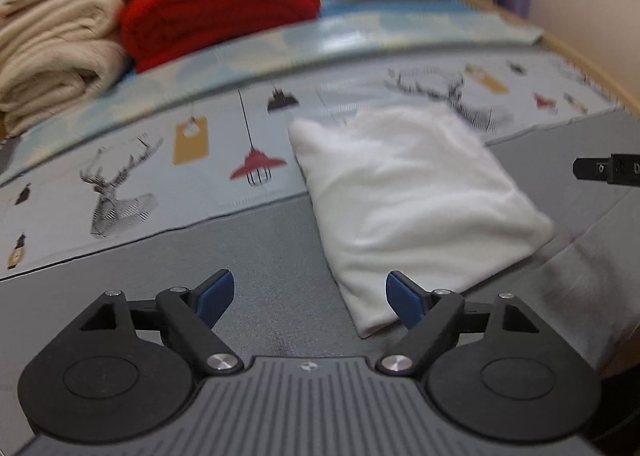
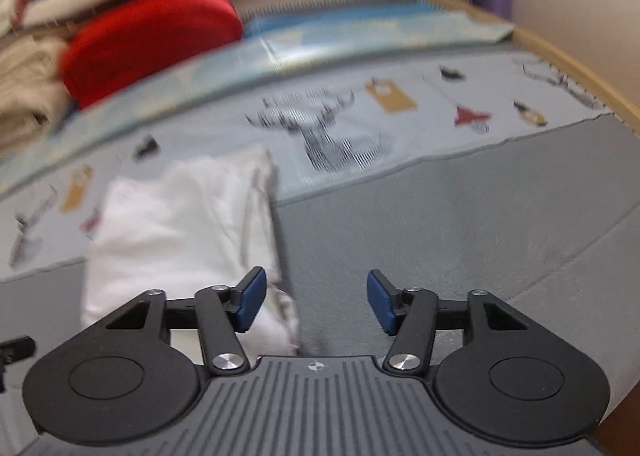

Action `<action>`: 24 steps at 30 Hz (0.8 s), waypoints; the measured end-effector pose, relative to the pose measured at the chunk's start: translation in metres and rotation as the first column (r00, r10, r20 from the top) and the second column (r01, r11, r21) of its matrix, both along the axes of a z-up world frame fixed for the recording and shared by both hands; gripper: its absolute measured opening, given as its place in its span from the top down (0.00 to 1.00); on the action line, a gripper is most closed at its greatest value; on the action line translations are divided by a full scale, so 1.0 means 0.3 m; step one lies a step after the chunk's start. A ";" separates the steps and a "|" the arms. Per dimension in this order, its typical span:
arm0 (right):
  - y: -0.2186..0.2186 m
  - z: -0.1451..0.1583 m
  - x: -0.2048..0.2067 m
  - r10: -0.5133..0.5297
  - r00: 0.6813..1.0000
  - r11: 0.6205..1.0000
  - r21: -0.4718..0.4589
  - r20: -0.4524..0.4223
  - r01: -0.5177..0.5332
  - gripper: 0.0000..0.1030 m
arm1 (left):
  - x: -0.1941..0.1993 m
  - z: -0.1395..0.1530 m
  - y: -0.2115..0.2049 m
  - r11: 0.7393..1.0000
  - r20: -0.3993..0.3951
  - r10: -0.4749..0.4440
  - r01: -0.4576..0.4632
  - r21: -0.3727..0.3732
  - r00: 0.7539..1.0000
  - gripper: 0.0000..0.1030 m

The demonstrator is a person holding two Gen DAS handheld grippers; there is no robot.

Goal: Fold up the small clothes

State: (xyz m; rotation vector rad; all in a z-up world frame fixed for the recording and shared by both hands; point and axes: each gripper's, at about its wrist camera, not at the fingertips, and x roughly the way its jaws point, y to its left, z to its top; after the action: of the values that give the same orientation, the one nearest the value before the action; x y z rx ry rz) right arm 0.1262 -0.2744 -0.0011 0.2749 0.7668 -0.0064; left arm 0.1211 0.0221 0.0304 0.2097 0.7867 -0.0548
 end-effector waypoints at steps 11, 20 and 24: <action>-0.004 0.286 -0.310 0.201 0.926 0.977 -0.132 0.318 -0.167 0.09 | -0.251 0.267 -0.022 0.983 0.260 0.155 -0.123 -0.133 0.953 0.00; 0.052 0.230 -0.403 0.152 0.951 0.988 -0.014 0.268 -0.154 0.09 | -0.381 0.096 -0.092 0.958 0.061 0.229 -0.214 -0.192 0.971 0.01; 0.057 0.196 -0.373 0.147 0.965 0.989 -0.006 0.217 -0.149 0.09 | -0.350 0.039 -0.174 0.980 0.046 0.189 -0.185 -0.067 0.981 0.01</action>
State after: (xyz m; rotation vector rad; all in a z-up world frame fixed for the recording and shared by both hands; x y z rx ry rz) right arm 0.0145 -0.2573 0.0576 0.2236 0.5679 0.1667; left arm 0.0160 -0.0302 0.0422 0.0767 0.7486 0.1034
